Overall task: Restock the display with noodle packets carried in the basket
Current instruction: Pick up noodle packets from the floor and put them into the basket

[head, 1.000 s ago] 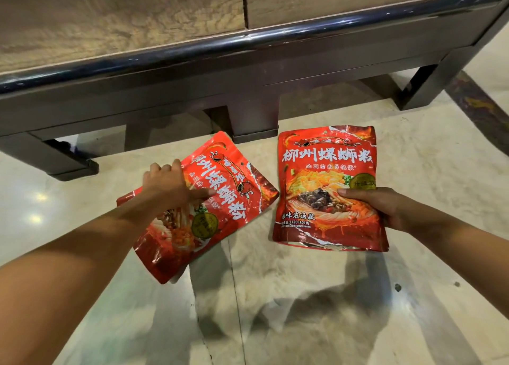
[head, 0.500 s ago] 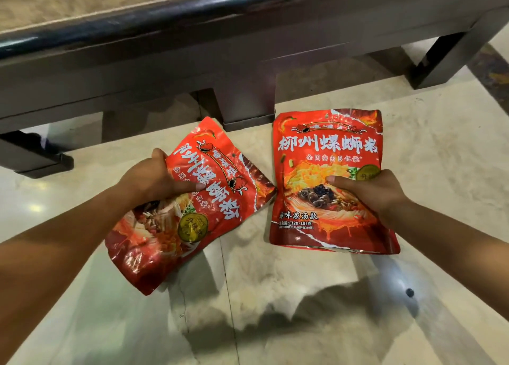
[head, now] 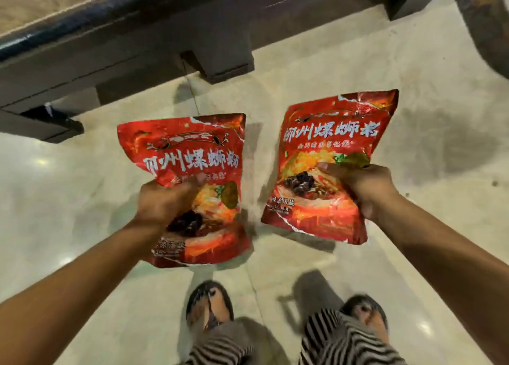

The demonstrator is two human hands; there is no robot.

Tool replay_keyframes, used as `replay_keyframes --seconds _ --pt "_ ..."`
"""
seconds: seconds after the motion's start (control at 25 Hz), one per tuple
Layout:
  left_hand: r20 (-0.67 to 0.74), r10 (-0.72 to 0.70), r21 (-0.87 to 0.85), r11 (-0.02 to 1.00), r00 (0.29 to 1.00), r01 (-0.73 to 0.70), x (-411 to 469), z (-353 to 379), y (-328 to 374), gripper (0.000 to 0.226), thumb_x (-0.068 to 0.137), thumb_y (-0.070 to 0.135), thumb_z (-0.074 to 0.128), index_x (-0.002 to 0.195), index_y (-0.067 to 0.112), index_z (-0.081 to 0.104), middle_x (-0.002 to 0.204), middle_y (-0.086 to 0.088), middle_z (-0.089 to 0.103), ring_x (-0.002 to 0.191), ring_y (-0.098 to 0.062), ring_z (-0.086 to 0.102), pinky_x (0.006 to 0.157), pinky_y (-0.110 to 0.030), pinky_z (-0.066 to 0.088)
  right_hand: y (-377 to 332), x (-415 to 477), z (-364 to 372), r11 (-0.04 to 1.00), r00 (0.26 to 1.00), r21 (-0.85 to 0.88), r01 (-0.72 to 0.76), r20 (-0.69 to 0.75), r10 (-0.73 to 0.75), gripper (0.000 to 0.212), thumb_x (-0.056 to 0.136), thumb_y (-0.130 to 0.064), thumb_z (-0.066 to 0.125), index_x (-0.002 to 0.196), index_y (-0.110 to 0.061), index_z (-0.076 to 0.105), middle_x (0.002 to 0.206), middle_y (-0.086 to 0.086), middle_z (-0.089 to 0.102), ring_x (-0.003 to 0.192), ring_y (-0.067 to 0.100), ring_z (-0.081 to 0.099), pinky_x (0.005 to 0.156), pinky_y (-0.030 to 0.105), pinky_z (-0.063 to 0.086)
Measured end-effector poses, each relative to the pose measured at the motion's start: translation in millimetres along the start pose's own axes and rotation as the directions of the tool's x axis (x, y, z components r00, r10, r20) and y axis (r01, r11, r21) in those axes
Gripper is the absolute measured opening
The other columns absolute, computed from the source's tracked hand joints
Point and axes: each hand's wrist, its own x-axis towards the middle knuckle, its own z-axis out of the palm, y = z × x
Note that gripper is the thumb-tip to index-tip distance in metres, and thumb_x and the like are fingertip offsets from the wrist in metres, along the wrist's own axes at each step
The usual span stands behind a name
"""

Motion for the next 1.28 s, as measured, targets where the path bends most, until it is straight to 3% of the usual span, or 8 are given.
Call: replay_keyframes --seconds 0.08,0.28,0.52,0.6,0.8,0.92,1.08,1.28 --pt "0.026 -0.065 0.014 0.998 0.998 0.064 -49 -10 17 0.042 0.066 0.046 0.086 0.093 0.020 0.068 0.084 0.004 0.070 0.062 -0.004 0.066 0.062 -0.020 0.049 0 -46 -26 0.998 0.998 0.023 -0.064 0.001 0.064 0.053 0.055 -0.016 0.092 0.102 -0.003 0.072 0.093 0.010 0.077 0.075 0.026 0.075 0.071 0.042 0.061" --pt "0.203 -0.167 0.017 0.986 0.965 0.167 -173 -42 82 0.048 0.061 0.052 0.082 0.088 0.015 0.067 0.084 -0.001 0.073 0.078 -0.026 0.070 0.056 -0.022 0.053 -16 -172 -103 0.966 0.984 0.188 -0.177 0.056 0.170 0.042 0.071 -0.010 0.081 0.110 -0.003 0.070 0.101 0.012 0.075 0.082 0.028 0.074 0.064 0.037 0.061" --pt "0.320 -0.256 0.212 0.958 0.912 0.194 -273 -32 157 0.040 0.076 0.047 0.074 0.074 0.013 0.054 0.044 0.007 0.053 0.034 -0.009 0.047 0.041 -0.015 0.034 -17 -273 -191 0.896 0.967 0.370 -0.245 0.033 0.251 0.058 0.057 -0.018 0.085 0.112 -0.011 0.070 0.104 0.009 0.075 0.090 0.030 0.073 0.080 0.045 0.058" --pt "0.353 -0.280 0.309 0.936 0.893 0.171 -290 -12 170 0.053 0.060 0.060 0.076 0.078 0.016 0.051 0.048 0.001 0.040 0.039 -0.013 0.033 0.045 -0.020 0.028 -10 -293 -219 0.876 0.964 0.416 -0.243 0.006 0.264 0.062 0.052 -0.020 0.089 0.110 -0.010 0.071 0.102 0.009 0.076 0.089 0.032 0.074 0.082 0.047 0.057" --pt "0.496 -0.228 0.432 0.902 0.838 -0.010 -319 67 196 0.058 0.061 0.061 0.081 0.096 0.019 0.063 0.099 -0.007 0.062 0.086 -0.030 0.055 0.076 -0.038 0.043 31 -328 -277 0.782 0.946 0.592 -0.196 -0.094 0.309 0.065 0.047 -0.022 0.091 0.107 -0.008 0.071 0.101 0.009 0.076 0.088 0.030 0.074 0.083 0.045 0.057" --pt "0.578 -0.236 0.543 0.826 0.781 -0.152 -325 130 205 0.056 0.058 0.063 0.083 0.089 0.021 0.061 0.093 -0.005 0.066 0.085 -0.023 0.059 0.077 -0.032 0.044 74 -345 -302 0.688 0.910 0.704 -0.174 -0.153 0.386 0.059 0.053 -0.024 0.089 0.107 -0.009 0.071 0.101 0.009 0.076 0.088 0.031 0.074 0.084 0.045 0.057" --pt "0.590 -0.260 0.687 0.659 0.764 -0.307 -335 199 221 0.056 0.066 0.059 0.078 0.103 0.018 0.067 0.098 0.000 0.074 0.090 -0.022 0.069 0.095 -0.041 0.051 148 -377 -283 0.379 0.845 0.921 -0.089 -0.132 0.518 0.093 0.039 -0.036 0.097 0.121 -0.009 0.065 0.114 0.013 0.072 0.100 0.033 0.071 0.086 0.050 0.057" --pt "0.721 -0.214 0.673 0.445 0.659 -0.591 -359 242 261 0.052 0.068 0.057 0.080 0.100 0.020 0.065 0.100 0.000 0.073 0.094 -0.024 0.068 0.094 -0.039 0.049 191 -413 -203 -0.046 0.799 0.973 0.228 -0.160 0.580 0.064 0.067 -0.031 0.080 0.126 -0.014 0.062 0.108 0.007 0.074 0.088 0.021 0.074 0.063 0.036 0.060"
